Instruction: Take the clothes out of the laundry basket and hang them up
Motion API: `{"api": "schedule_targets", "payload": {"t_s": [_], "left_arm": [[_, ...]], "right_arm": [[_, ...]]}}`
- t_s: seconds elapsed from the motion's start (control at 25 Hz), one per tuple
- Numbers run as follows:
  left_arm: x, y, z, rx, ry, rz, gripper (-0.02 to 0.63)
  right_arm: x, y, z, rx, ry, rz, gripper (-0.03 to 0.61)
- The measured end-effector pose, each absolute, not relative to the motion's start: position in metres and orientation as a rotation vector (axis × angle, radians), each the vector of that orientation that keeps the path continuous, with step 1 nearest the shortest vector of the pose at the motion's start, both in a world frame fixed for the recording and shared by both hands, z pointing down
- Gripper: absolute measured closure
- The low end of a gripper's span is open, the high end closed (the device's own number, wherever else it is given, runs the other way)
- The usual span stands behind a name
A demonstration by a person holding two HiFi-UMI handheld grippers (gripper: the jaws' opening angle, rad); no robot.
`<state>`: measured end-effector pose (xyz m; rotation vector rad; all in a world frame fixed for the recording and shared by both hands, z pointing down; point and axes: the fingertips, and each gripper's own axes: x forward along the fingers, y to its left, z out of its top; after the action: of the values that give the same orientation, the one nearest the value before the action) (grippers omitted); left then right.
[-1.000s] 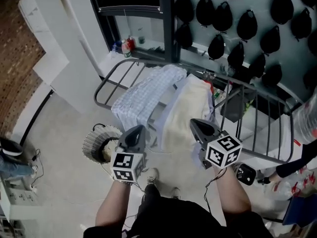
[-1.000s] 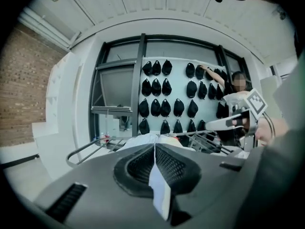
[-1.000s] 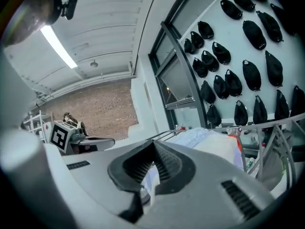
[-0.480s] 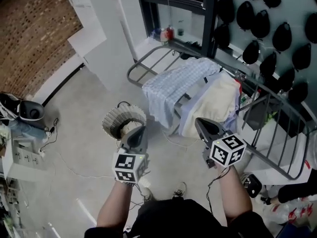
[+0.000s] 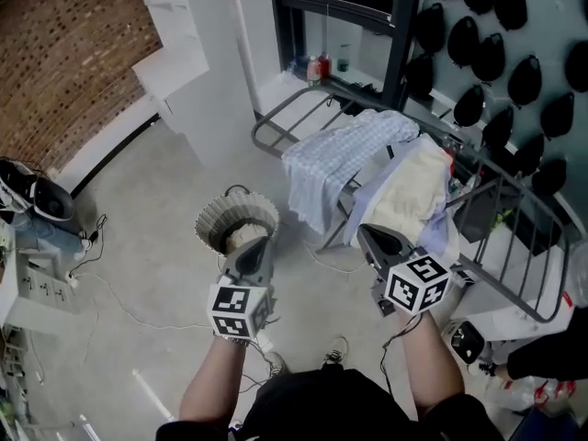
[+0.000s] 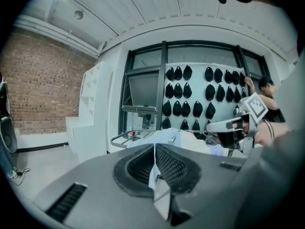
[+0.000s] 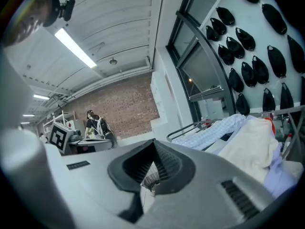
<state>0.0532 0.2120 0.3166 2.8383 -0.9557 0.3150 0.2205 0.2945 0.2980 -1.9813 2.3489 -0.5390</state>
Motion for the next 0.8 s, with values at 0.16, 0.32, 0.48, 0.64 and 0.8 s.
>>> {"api": "schedule_targets", "payload": {"t_s": [0.16, 0.32, 0.48, 0.64, 0.8], "left_arm": [[0.046, 0.216, 0.314, 2.869, -0.862, 0.295, 0.603], [0.039, 0.220, 0.314, 2.896, -0.769, 0.279, 0.603], [0.039, 0.228, 0.312, 2.921, -0.677, 0.285, 0.603], [0.033, 0.239, 0.308, 2.933, -0.598, 0.299, 0.603], [0.018, 0.238, 0.309, 2.958, -0.574, 0.312, 0.603]], "right_arm": [[0.209, 0.310, 0.291, -2.070, 2.282, -0.509, 0.572], [0.194, 0.328, 0.288, -2.153, 2.208, -0.486, 0.572], [0.188, 0.347, 0.281, -2.220, 2.135, -0.470, 0.572], [0.176, 0.360, 0.281, -2.260, 2.081, -0.462, 0.573], [0.160, 0.364, 0.280, -2.275, 2.051, -0.453, 0.574]]}}
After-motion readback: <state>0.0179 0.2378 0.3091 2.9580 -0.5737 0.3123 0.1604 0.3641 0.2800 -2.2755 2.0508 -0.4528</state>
